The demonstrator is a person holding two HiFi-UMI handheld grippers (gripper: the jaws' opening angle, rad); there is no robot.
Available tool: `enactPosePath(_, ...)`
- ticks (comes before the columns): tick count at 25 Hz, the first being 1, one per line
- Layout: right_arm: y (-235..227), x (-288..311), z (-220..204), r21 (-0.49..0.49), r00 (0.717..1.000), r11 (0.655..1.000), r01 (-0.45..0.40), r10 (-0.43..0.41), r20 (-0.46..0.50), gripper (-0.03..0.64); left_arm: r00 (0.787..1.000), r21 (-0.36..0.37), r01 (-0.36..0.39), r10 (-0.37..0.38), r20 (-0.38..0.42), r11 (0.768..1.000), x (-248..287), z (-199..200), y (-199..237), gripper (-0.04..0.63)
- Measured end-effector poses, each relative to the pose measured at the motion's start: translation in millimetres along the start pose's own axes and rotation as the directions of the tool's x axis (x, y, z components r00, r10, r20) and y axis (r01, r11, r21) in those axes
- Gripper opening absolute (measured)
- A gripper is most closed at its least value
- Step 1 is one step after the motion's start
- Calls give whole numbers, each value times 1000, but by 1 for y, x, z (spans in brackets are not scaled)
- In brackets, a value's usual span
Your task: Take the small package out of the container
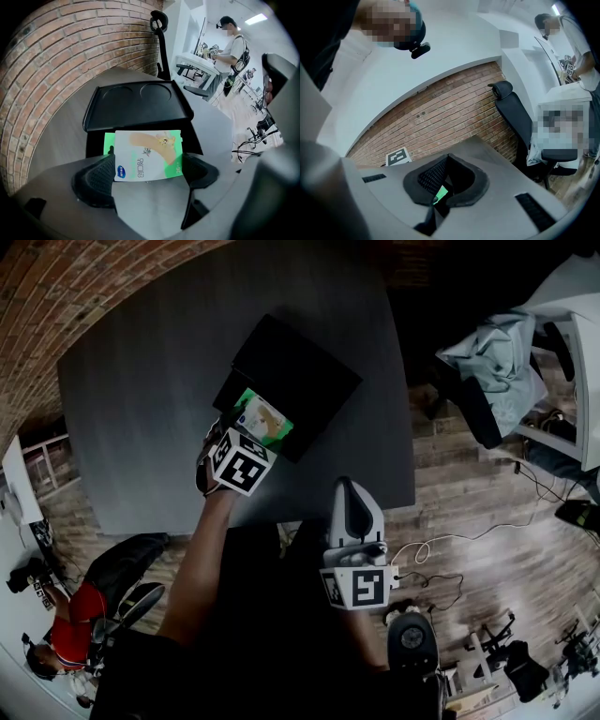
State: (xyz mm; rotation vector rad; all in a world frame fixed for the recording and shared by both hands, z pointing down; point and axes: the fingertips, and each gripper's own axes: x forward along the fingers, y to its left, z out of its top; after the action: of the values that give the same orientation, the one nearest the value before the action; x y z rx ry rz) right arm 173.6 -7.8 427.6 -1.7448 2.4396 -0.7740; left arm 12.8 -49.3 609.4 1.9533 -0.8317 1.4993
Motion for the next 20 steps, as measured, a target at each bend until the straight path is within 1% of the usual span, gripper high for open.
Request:
enactPosePath(5,4,0,0,-3,999,999,-32,32,-9,25,1000,-14,-11,11,12,1000,-5,-2,-4,414)
enactPosePath(12,16,4,-5,-22,998,998,-66,66,-25,25,999,-67,1,2,48,998,-12,-12,-2,414)
enactPosePath(16,26,7,-2,-47,998,997,-67,66,-23,25,996,-93,22,-14,87,995,-18,-15,4,414)
enactPosePath(20,41,9,-1,-64,998,996,-56,55,-14,25,993,-89,41,-30,116,995,-28,-20,8,414)
